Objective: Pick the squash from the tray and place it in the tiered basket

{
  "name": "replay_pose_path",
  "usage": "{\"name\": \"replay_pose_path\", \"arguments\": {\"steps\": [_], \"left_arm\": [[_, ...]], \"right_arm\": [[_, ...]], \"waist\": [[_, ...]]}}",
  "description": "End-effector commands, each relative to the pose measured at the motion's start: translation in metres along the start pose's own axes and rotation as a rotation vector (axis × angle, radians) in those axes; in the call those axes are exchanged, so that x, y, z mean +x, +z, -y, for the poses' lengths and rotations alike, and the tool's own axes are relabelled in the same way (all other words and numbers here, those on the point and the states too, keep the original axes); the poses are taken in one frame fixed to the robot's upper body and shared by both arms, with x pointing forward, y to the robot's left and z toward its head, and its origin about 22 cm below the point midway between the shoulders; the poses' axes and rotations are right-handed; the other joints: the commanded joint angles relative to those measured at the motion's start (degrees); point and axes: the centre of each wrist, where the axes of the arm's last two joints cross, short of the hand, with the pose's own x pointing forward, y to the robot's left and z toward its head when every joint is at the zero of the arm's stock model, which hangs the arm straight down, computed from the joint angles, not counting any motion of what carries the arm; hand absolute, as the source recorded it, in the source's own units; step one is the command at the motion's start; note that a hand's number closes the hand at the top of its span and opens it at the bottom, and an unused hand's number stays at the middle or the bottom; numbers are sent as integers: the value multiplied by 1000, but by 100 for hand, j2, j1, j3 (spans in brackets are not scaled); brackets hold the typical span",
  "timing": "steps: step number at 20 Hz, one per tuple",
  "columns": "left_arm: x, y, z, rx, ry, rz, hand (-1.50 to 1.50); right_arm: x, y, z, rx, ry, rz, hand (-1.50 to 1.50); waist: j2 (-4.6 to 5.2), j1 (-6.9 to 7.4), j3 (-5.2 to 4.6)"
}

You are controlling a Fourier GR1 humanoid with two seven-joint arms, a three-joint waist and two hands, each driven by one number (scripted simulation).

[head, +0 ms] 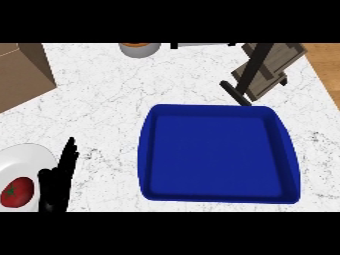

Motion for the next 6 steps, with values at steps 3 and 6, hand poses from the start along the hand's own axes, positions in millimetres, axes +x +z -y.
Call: {"name": "replay_pose_path", "arguments": {"steps": [3, 6], "left_arm": [[-5, 4, -14, 20, -1, -28, 0], [-4, 1, -9, 36, 11, -15, 0]], "right_arm": [[-13, 1, 84, 45, 16, -10, -150], [-18, -5, 129, 92, -8, -4, -150]], "waist": [[-21, -154, 11], [-12, -192, 13]]}}
